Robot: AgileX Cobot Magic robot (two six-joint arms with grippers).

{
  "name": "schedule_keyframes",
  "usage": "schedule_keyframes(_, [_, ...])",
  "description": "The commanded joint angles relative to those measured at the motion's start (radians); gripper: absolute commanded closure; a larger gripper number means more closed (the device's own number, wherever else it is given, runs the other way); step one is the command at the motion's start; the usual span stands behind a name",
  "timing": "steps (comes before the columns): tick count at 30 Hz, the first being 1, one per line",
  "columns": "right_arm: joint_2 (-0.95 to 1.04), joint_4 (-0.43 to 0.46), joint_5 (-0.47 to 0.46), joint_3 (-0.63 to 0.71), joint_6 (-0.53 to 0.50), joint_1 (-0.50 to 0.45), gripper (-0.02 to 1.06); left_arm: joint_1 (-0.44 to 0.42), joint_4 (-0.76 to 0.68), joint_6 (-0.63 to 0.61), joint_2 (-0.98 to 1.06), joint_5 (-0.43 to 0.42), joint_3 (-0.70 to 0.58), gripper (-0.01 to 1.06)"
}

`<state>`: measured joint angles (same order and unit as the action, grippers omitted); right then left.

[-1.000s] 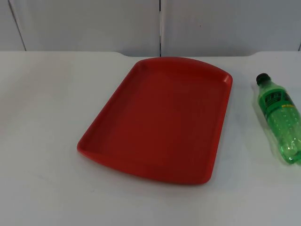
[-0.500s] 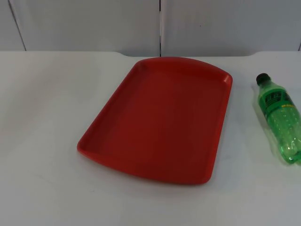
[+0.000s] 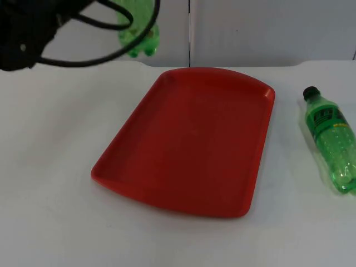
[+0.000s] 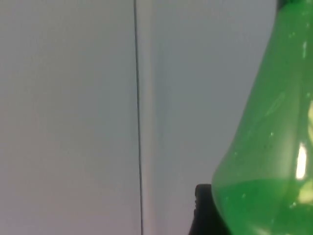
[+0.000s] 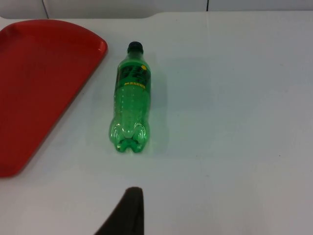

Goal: Place the bottle upright on the tray.

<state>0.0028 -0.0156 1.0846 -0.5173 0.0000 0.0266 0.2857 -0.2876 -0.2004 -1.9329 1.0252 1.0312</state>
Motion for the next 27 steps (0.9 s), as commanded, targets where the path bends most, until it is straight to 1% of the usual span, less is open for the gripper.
schedule_keyframes(1, [-0.003, -0.001, -0.006, 0.002, -0.006, -0.009, -0.01, 0.006, -0.047, -0.009, -0.064, 0.034, 0.042, 1.05])
schedule_keyframes(2, [-0.003, -0.001, -0.006, 0.002, -0.006, -0.009, -0.01, 0.006, -0.047, -0.009, -0.064, 0.034, 0.042, 1.05])
schedule_keyframes(6, [-0.003, -0.001, -0.006, 0.002, -0.005, -0.009, -0.01, 0.006, -0.131, -0.007, -0.152, 0.034, 0.118, 1.05])
schedule_keyframes(10, [-0.003, -0.001, -0.006, 0.002, -0.005, -0.009, -0.01, 0.006, -0.137, -0.009, -0.215, 0.034, 0.166, 1.05])
schedule_keyframes(15, [-0.003, -0.001, -0.006, 0.002, -0.005, -0.009, -0.01, 0.006, -0.137, -0.045, -0.295, 0.042, 0.23, 1.05])
schedule_keyframes(16, [-0.003, -0.001, -0.006, 0.002, -0.005, -0.009, -0.01, 0.006, -0.139, -0.057, -0.318, 0.057, 0.247, 1.05])
schedule_keyframes(17, [-0.003, -0.001, -0.006, 0.002, -0.005, -0.009, -0.01, 0.006, -0.139, -0.078, -0.354, 0.094, 0.271, 1.05])
schedule_keyframes(18, [-0.003, -0.001, -0.006, 0.002, -0.005, -0.009, -0.01, 0.006, -0.139, -0.078, -0.354, 0.094, 0.271, 1.05])
schedule_keyframes(21, [-0.003, -0.001, -0.006, 0.002, -0.005, -0.009, -0.01, 0.006, -0.139, -0.091, -0.423, 0.165, 0.321, 1.05])
schedule_keyframes(27, [-0.003, -0.001, -0.006, 0.002, -0.008, -0.009, -0.01, 0.006, -0.146, -0.093, -0.493, 0.178, 0.366, 1.05])
